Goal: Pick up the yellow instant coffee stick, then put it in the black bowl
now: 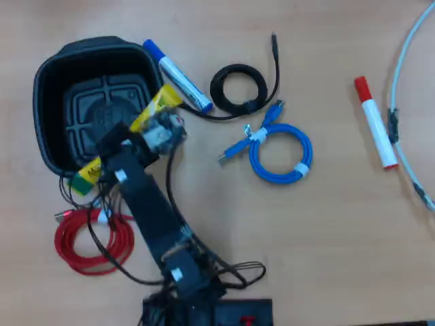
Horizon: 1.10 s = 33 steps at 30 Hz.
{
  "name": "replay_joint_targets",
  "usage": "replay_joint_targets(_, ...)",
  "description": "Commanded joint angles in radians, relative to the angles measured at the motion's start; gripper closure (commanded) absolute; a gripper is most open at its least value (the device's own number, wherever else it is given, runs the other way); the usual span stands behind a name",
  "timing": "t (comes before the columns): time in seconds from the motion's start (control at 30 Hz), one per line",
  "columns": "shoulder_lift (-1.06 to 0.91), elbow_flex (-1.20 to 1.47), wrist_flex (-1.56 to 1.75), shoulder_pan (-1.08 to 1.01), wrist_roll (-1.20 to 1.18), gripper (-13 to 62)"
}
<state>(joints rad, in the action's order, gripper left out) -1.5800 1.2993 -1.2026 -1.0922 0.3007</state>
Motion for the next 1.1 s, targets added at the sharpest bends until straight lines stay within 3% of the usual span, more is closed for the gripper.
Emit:
replay_joint_targets(0.0,0.018,-0.135,0.156,0.031,-0.009,55.8)
replay_joint_targets(1.07,0.387,-0.123,0.776,0.018,-0.087,55.5)
